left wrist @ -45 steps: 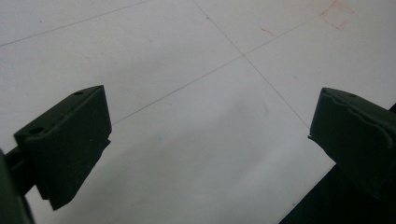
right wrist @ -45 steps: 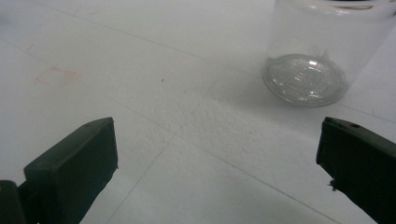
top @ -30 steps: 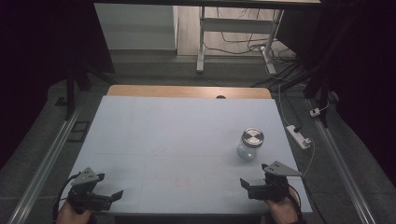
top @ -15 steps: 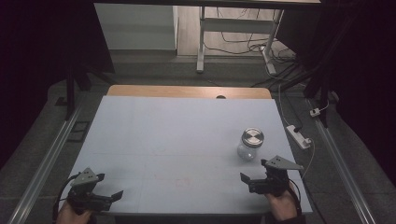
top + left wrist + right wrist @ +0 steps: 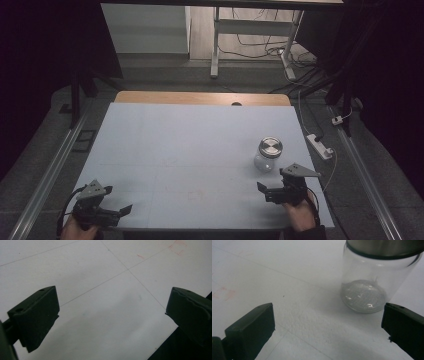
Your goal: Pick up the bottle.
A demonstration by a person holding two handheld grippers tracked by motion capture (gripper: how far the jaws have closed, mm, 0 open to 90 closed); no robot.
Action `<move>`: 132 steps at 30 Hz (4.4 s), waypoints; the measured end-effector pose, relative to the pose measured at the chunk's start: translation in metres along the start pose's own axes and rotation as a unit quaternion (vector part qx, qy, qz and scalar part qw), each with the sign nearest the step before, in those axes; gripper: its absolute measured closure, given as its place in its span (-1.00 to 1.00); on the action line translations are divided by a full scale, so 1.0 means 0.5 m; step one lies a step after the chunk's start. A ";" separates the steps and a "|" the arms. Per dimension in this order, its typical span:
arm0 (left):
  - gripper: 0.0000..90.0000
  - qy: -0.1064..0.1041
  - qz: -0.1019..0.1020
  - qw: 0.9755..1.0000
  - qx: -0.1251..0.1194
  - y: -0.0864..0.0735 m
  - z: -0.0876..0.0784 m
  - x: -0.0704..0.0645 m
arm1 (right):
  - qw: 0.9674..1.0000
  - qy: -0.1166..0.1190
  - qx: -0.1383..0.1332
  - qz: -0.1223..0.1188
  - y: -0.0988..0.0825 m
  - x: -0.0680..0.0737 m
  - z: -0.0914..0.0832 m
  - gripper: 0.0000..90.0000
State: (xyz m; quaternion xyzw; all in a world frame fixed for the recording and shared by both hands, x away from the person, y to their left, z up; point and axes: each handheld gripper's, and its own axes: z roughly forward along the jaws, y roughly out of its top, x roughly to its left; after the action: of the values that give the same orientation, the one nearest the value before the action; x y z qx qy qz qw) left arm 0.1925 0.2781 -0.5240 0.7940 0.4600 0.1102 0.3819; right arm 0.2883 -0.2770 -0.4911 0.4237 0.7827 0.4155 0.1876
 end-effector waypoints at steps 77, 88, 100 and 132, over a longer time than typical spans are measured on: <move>-1.00 -0.012 -0.005 1.000 -0.002 0.000 0.000 0.006 | 0.998 -0.065 -0.002 -0.009 0.084 -0.083 0.127 -0.69; -1.00 -0.013 -0.007 1.000 -0.003 -0.001 -0.001 0.007 | 0.998 -0.058 -0.003 -0.015 0.094 -0.073 0.118 -0.68; -0.99 -0.014 -0.007 1.000 -0.004 -0.001 -0.001 0.007 | 0.999 -0.013 -0.011 -0.037 0.112 -0.024 0.108 -0.68; -1.00 -0.017 -0.011 1.000 -0.006 -0.001 -0.002 0.009 | 0.991 0.098 -0.012 -0.088 0.132 0.139 0.131 -0.68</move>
State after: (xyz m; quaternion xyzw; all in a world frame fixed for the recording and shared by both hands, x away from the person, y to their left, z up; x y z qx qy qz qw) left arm 0.1941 0.2824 -0.5245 0.7883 0.4612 0.0953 0.3959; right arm 0.3243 -0.1683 -0.4719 0.3079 0.8265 0.4465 0.1508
